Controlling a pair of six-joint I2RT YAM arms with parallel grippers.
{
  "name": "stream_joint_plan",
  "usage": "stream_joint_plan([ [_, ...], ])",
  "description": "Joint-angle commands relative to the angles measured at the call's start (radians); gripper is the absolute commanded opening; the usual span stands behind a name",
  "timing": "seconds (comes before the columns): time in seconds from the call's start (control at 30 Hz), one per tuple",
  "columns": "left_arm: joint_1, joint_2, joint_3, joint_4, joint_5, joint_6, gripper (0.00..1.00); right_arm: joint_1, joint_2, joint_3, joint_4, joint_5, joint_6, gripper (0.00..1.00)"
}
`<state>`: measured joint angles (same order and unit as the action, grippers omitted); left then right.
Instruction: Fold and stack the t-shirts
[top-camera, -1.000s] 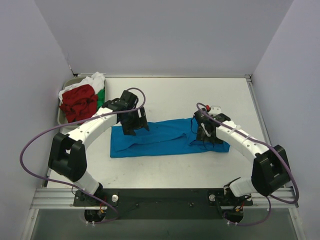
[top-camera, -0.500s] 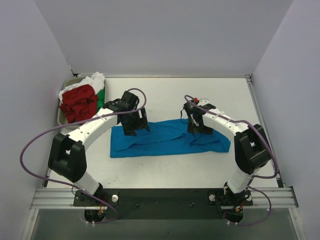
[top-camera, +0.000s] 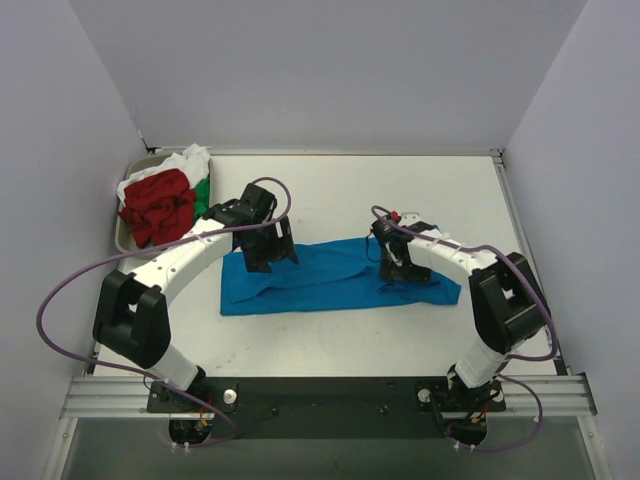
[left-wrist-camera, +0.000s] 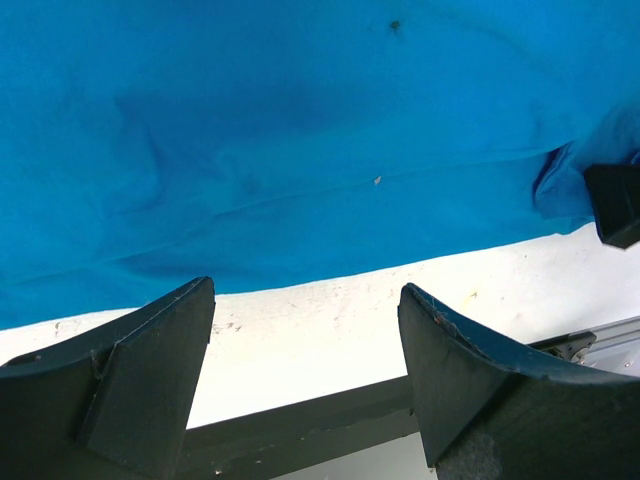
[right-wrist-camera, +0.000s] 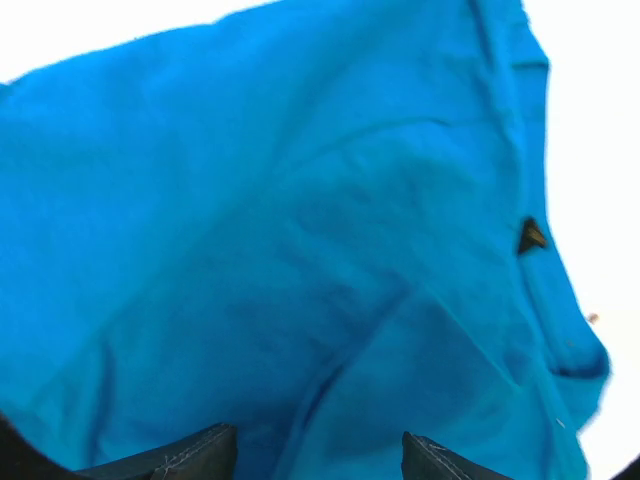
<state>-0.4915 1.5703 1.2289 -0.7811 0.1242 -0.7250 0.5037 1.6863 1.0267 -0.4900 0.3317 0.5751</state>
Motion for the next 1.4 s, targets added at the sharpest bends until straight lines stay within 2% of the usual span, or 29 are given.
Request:
stream_joint_plan([
  [0.0, -0.005, -0.013, 0.0, 0.032, -0.003, -0.01, 0.84, -0.007, -0.111, -0.057, -0.042, 0.055, 0.011, 0.65],
  [0.27, -0.016, -0.004, -0.005, 0.045, -0.001, -0.011, 0.84, 0.012, -0.24, -0.145, -0.11, 0.072, 0.066, 0.65],
  [0.63, -0.016, 0.007, -0.003, 0.048, -0.001, -0.004, 0.84, 0.113, -0.373, -0.287, -0.202, 0.043, 0.277, 0.65],
  [0.8, -0.016, 0.004, -0.003, 0.049, -0.001, 0.007, 0.84, 0.164, -0.418, -0.237, -0.243, 0.085, 0.313, 0.66],
  [0.93, -0.021, 0.004, 0.065, 0.014, 0.012, 0.067, 0.84, 0.076, -0.406, -0.117, -0.234, 0.116, 0.255, 0.67],
  [1.0, -0.03, 0.002, 0.105, -0.01, 0.022, 0.134, 0.87, 0.006, -0.375, -0.07, -0.196, 0.049, 0.195, 0.68],
  [1.17, -0.085, 0.034, 0.22, -0.158, -0.024, 0.226, 0.9, -0.08, -0.232, -0.008, -0.094, -0.075, 0.166, 0.68],
  [1.23, -0.096, 0.039, 0.212, -0.19, -0.061, 0.23, 0.9, -0.09, -0.185, 0.009, -0.075, -0.092, 0.181, 0.68],
  [1.37, -0.099, 0.014, 0.135, -0.155, -0.069, 0.214, 0.91, -0.119, -0.142, -0.019, -0.004, -0.144, 0.215, 0.68],
])
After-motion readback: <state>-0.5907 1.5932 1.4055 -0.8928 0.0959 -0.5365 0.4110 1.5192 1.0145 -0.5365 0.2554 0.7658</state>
